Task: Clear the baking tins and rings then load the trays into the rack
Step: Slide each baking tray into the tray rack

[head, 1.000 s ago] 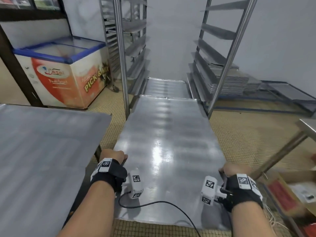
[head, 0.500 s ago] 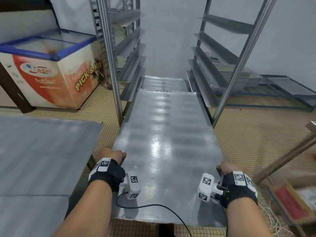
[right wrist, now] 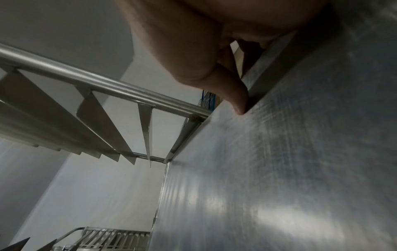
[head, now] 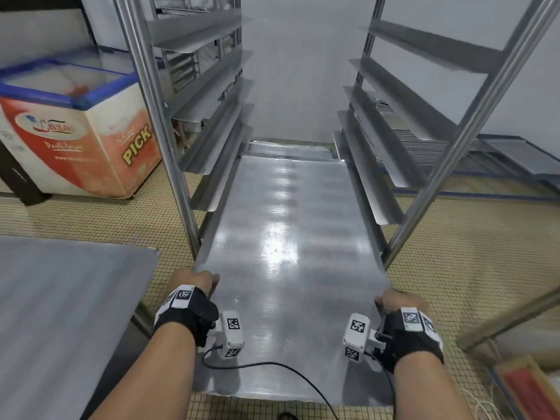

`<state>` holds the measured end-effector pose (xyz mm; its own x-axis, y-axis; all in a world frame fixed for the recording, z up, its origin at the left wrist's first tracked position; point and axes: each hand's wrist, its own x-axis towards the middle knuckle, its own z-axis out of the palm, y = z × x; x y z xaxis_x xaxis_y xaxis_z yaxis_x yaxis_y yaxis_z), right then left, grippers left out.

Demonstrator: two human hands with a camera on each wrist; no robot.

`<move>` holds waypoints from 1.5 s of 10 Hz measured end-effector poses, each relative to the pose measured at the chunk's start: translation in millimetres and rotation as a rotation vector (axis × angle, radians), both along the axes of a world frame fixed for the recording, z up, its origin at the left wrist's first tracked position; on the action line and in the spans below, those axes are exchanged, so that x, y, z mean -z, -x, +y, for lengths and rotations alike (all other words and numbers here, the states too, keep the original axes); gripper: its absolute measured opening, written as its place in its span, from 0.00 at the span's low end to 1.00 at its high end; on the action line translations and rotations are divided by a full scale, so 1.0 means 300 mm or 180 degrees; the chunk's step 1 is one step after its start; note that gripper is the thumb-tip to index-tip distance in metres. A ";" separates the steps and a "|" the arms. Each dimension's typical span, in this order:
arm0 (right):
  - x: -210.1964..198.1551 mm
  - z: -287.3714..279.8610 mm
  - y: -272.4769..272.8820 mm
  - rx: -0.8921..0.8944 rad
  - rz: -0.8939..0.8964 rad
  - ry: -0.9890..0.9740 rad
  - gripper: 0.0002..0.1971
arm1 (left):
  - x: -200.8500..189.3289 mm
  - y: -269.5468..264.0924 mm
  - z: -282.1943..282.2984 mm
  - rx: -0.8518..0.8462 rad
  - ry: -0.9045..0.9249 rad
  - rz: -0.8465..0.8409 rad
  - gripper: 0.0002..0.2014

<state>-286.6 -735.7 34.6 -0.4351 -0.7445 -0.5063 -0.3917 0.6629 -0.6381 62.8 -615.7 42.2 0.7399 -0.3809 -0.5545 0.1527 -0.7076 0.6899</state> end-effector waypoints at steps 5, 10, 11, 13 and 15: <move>-0.002 -0.279 -0.112 0.0198 -0.0440 0.0161 0.13 | 0.019 -0.076 -0.284 -0.0223 -0.0001 -0.0086 0.16; -0.053 -0.239 -0.128 -0.0154 -0.0440 0.0333 0.24 | -0.048 -0.022 -0.228 0.0584 -0.0254 -0.0519 0.22; -0.078 -0.173 -0.158 -0.0394 -0.0601 0.0344 0.29 | -0.055 0.023 -0.180 0.1130 -0.0448 -0.0943 0.33; -0.059 0.024 -0.186 -0.2003 0.0215 0.0552 0.38 | -0.032 0.138 -0.049 0.2217 -0.0143 -0.1123 0.40; -0.042 0.230 -0.178 -0.3638 0.1481 0.0650 0.55 | 0.017 0.239 0.098 0.3554 -0.0783 -0.1756 0.66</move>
